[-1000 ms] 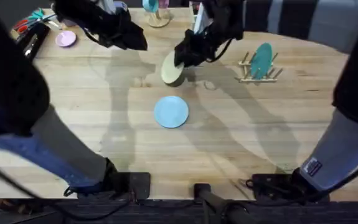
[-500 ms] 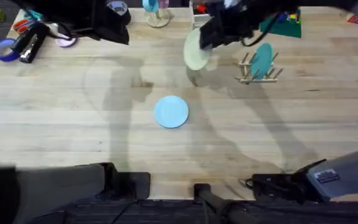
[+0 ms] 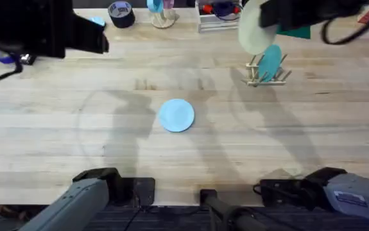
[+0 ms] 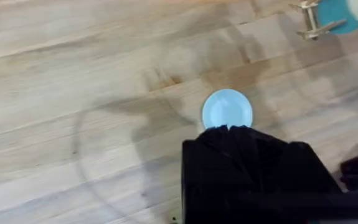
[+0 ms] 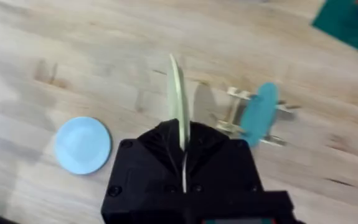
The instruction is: Pick up the plates from the table one by one and place each into a slot on the dish rack.
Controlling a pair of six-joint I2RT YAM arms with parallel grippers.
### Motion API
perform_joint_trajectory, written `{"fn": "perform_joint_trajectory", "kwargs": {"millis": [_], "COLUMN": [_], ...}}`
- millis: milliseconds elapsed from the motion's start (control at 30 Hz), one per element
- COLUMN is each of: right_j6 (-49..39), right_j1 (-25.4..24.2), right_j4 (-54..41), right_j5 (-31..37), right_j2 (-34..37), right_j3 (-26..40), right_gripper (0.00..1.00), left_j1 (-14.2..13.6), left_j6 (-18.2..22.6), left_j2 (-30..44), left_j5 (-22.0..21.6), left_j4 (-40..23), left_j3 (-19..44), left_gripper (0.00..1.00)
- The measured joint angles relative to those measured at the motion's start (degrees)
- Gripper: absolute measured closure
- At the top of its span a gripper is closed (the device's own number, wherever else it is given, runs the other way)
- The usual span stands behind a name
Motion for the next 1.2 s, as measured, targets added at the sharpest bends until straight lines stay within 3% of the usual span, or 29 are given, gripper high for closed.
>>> {"fn": "perform_joint_trajectory", "kwargs": {"millis": [233,567,667,700,733,867,900,1200], "right_j6": [-0.5,-0.6,-0.4,-0.1,0.3,1.7,2.1,9.4], "right_j1": [-0.1,-0.1,-0.1,-0.1,-0.1,-0.1,-0.1,-0.1], "right_j4": [-6.0,-11.5,-11.8,-11.8,-11.9,-12.8,-13.1,-15.9], "right_j5": [5.0,10.1,10.6,10.6,10.7,10.8,10.8,13.9], "right_j2": [-5.7,-12.0,-13.8,-14.3,-15.0,-17.1,-17.5,-19.3], "right_j3": [0.0,0.0,0.0,0.0,0.0,0.0,0.0,0.0], "right_gripper": [0.972,0.972,0.972,0.972,0.972,0.972,0.972,0.972], "left_j1": [0.0,0.0,0.0,0.0,0.0,0.0,0.0,0.0], "left_j6": [0.0,0.1,0.2,0.2,0.5,0.4,0.4,0.4], "left_j2": [-4.6,-5.2,-5.2,-5.2,-5.2,-5.2,-5.2,-5.2], "left_j5": [-1.9,-2.3,-2.3,-2.3,-2.4,-2.4,-2.4,-2.6], "left_j4": [-0.1,-1.8,-2.3,-2.5,-2.5,-2.5,-2.5,-2.6], "left_j3": [0.0,0.0,0.0,0.0,0.0,0.0,0.0,0.0], "left_gripper": [0.961,0.939,0.867,0.829,0.719,0.11,0.035,0.008]}}
